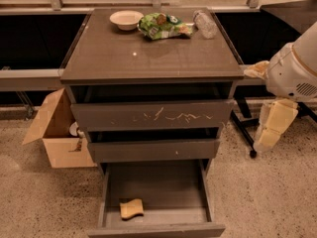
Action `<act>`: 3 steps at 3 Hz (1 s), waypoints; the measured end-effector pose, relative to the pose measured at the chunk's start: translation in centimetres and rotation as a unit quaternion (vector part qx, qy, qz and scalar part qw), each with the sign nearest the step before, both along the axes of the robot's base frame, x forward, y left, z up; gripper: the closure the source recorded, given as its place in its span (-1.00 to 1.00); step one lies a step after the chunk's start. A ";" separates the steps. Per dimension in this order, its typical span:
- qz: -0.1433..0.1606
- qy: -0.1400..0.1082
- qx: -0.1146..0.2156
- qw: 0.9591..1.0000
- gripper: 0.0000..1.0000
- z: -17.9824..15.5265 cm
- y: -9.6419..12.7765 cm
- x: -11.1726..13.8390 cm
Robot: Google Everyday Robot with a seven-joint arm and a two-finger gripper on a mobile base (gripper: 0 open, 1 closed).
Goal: Pick sponge from bottom drawer and place on counter
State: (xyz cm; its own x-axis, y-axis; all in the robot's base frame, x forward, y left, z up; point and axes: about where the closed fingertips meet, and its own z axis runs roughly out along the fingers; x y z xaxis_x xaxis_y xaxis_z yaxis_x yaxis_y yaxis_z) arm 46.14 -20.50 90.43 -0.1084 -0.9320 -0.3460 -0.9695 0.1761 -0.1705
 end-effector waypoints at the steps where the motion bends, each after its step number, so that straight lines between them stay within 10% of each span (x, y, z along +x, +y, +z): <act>1: 0.019 -0.008 0.011 1.000 -1.00 -2.1 0.6 0.2; 3: 0.070 0.003 0.078 0.994 -1.00 -9.9 3.3 1.0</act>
Offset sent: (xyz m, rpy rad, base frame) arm 0.0094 0.0347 -0.1184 0.1873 -0.0212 0.1643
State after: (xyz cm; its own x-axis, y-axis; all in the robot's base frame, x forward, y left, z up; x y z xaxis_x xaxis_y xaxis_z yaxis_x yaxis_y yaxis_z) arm 47.14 -17.22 80.50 0.0167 -0.8727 -0.4880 -0.9873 0.0628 -0.1462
